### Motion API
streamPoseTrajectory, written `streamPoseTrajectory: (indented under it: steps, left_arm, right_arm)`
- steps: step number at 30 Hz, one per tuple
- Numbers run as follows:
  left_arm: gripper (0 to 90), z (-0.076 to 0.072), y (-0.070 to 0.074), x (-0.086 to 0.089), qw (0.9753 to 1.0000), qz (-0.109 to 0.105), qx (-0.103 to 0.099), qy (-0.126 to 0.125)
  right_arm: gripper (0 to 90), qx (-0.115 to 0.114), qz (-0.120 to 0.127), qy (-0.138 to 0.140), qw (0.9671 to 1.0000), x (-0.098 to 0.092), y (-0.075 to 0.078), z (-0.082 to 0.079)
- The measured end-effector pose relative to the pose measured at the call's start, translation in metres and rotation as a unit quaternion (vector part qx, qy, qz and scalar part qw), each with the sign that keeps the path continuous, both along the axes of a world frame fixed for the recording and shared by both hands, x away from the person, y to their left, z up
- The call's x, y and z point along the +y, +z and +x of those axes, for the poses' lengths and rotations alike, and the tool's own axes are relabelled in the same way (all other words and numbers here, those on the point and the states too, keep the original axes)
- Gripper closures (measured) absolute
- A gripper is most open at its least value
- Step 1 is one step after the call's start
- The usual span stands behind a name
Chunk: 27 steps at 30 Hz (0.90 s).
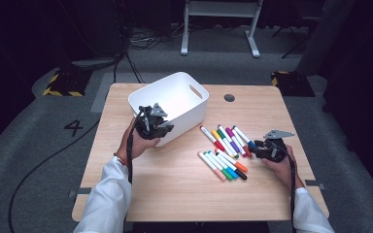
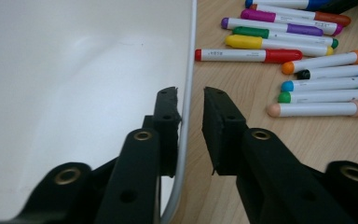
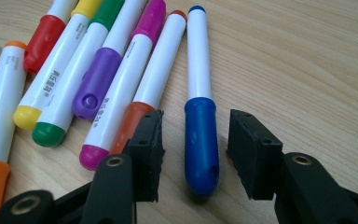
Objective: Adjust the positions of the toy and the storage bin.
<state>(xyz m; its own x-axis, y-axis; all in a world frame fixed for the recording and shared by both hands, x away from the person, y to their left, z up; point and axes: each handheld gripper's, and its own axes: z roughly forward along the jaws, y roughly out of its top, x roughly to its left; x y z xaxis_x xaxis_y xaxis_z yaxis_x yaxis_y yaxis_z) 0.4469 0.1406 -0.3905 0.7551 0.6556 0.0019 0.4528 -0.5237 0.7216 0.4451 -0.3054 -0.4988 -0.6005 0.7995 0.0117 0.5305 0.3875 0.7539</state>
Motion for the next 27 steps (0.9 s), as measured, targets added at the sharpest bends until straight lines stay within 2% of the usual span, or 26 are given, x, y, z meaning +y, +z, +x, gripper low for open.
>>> streamPoseTrajectory:
  steps: [1, 2, 3, 4, 5, 6, 7, 8, 9, 10, 13, 16, 18, 20, 22, 24, 25, 27]
  left_arm:
    - [80.0, 0.001, 0.001, 0.002, 1.0, 0.005, -0.008, 0.0]
    - [84.0, 0.001, 0.001, 0.004, 1.0, 0.001, -0.008, -0.006]
    - [84.7, 0.001, 0.001, 0.006, 0.9997, -0.003, 0.004, -0.023]
    - [84.9, 0.001, 0.001, 0.006, 0.9997, -0.003, 0.004, -0.023]
    - [85.0, -0.001, 0.001, 0.007, 0.9992, -0.009, 0.01, -0.039]
    - [85.0, -0.001, 0.001, 0.007, 0.9992, -0.009, 0.01, -0.039]
    - [85.0, -0.003, 0.003, 0.008, 0.9991, 0.0, 0.008, -0.042]
    - [84.9, -0.004, 0.002, 0.007, 0.9987, -0.007, 0.015, -0.048]
    - [84.9, -0.007, 0.002, 0.007, 0.9988, -0.003, 0.007, -0.048]
    - [84.9, -0.009, 0.001, 0.006, 0.9986, -0.009, 0.014, -0.051]
    - [85.2, -0.016, 0.0, 0.004, 0.9982, -0.017, 0.002, -0.057]
    - [85.5, -0.02, 0.0, 0.004, 0.9978, -0.014, -0.004, -0.065]
    - [85.5, -0.024, -0.001, 0.002, 0.9973, -0.021, 0.003, -0.071]
    - [85.5, -0.028, 0.0, 0.001, 0.9972, -0.018, -0.004, -0.072]
    - [85.4, -0.032, -0.001, -0.001, 0.9967, -0.028, 0.002, -0.077]
    - [85.0, -0.034, -0.001, -0.001, 0.9966, -0.027, -0.002, -0.079]
    - [82.1, -0.034, -0.001, -0.001, 0.9969, -0.03, -0.003, -0.073]
    - [64.8, -0.038, 0.001, -0.002, 0.9978, -0.044, -0.008, -0.049]
  right_arm:
    - [55.7, 0.0, 0.0, 0.0, 1.0, 0.0, 0.0, 0.0]
    - [55.7, 0.0, 0.0, 0.0, 1.0, 0.0, 0.0, 0.0]
    - [55.6, 0.0, 0.0, 0.0, 1.0, 0.0, 0.0, 0.0]
    - [55.6, 0.0, 0.0, 0.0, 1.0, 0.0, 0.0, 0.0]
    - [55.5, 0.0, -0.001, 0.0, 1.0, 0.0, 0.0, 0.0]
    - [55.5, 0.0, -0.001, 0.0, 1.0, 0.0, 0.0, 0.0]
    - [55.6, 0.0, -0.001, 0.0, 1.0, 0.0, 0.0, 0.0]
    - [55.5, -0.002, -0.002, 0.002, 1.0, 0.0, 0.0, 0.0]
    - [55.5, -0.002, -0.004, 0.003, 1.0, 0.0, 0.0, 0.0]
    - [55.5, -0.003, -0.006, 0.005, 1.0, 0.0, 0.0, 0.0]
    - [55.5, -0.001, -0.006, 0.006, 1.0, 0.0, 0.0, -0.002]
    - [55.6, -0.001, -0.008, 0.008, 0.9999, 0.001, 0.001, -0.003]
    - [55.5, 0.0, -0.01, 0.009, 0.9999, 0.001, 0.001, -0.004]
    - [55.4, 0.001, -0.008, 0.008, 0.9999, 0.001, 0.001, -0.004]
    - [55.2, 0.0, -0.011, 0.012, 0.9999, 0.0, 0.001, -0.004]
    - [55.0, -0.001, -0.012, 0.012, 0.9998, 0.001, 0.001, -0.005]
    - [54.9, -0.001, -0.012, 0.013, 0.9998, 0.001, 0.001, -0.005]
    - [54.4, 0.0, -0.01, 0.012, 0.9999, 0.002, 0.002, -0.005]
